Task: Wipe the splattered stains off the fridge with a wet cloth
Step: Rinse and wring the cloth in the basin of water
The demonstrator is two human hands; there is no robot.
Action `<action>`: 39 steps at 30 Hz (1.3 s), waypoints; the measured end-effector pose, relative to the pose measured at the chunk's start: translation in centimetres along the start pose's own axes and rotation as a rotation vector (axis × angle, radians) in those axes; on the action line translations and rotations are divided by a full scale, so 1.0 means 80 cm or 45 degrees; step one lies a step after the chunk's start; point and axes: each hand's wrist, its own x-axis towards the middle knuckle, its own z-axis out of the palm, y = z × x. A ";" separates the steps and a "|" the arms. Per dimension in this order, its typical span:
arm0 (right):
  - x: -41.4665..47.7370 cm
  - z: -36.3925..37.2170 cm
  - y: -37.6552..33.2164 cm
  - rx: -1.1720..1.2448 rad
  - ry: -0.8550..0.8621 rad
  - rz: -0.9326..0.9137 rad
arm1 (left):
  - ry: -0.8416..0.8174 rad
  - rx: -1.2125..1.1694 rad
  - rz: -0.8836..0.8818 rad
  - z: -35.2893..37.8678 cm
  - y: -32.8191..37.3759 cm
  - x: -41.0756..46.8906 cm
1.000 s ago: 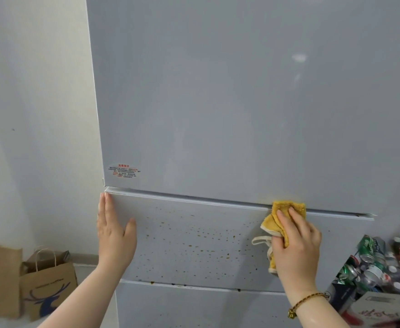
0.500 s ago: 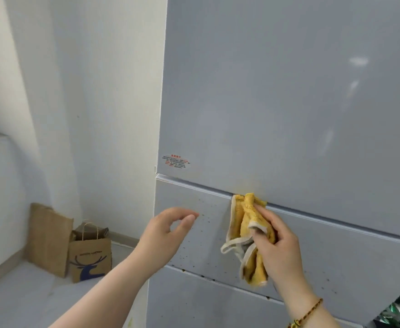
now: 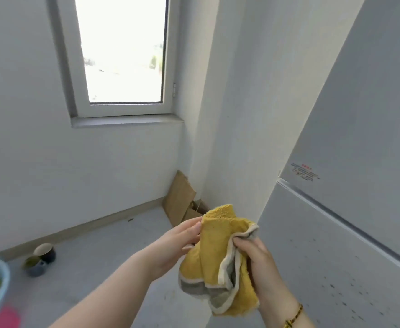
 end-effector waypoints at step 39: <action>0.325 0.688 0.426 -0.448 -1.125 0.848 | 1.882 -0.493 -0.302 -0.667 -0.182 -0.292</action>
